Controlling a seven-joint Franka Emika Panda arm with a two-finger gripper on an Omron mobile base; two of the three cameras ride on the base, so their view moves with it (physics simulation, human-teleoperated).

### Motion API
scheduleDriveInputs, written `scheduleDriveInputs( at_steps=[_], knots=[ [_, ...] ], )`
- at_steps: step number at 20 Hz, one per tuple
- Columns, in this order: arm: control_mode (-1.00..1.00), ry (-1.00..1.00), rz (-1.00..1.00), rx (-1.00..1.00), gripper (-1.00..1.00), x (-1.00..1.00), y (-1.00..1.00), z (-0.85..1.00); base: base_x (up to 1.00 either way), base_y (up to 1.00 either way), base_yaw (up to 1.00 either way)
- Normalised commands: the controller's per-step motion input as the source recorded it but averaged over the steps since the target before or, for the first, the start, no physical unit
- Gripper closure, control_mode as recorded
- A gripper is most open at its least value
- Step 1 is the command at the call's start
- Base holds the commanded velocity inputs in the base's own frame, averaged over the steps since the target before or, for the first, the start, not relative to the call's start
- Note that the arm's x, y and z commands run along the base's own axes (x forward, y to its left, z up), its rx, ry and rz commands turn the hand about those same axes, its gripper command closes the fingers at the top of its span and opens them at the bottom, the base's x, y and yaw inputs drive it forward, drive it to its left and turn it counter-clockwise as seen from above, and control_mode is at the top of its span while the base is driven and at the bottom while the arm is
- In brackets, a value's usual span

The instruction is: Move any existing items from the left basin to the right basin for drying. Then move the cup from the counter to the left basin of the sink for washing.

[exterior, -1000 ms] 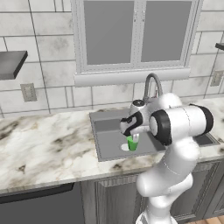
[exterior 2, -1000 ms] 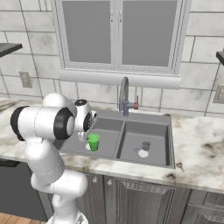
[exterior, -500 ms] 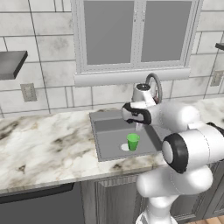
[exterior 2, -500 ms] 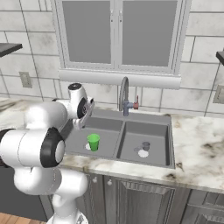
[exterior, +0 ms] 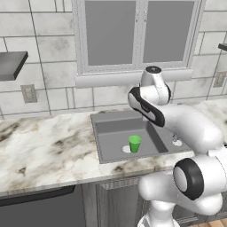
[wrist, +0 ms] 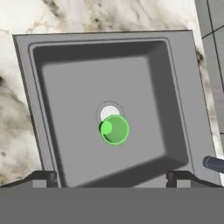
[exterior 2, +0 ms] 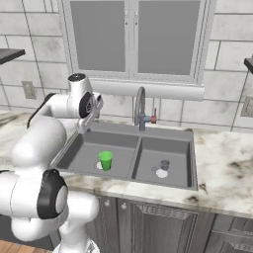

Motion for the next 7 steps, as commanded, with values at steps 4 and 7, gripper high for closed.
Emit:
scheduleDriveInputs(
  at_steps=[4, 7],
  knots=[
    [-1.0, -0.14, 0.0, 0.01, -1.0, -0.44, -0.22, 0.12, 0.0, 0.0, 0.0],
    [-1.0, -0.17, 0.0, 0.0, -1.0, -0.4, -0.22, 0.0, 0.0, 0.0, 0.0]
  ],
)
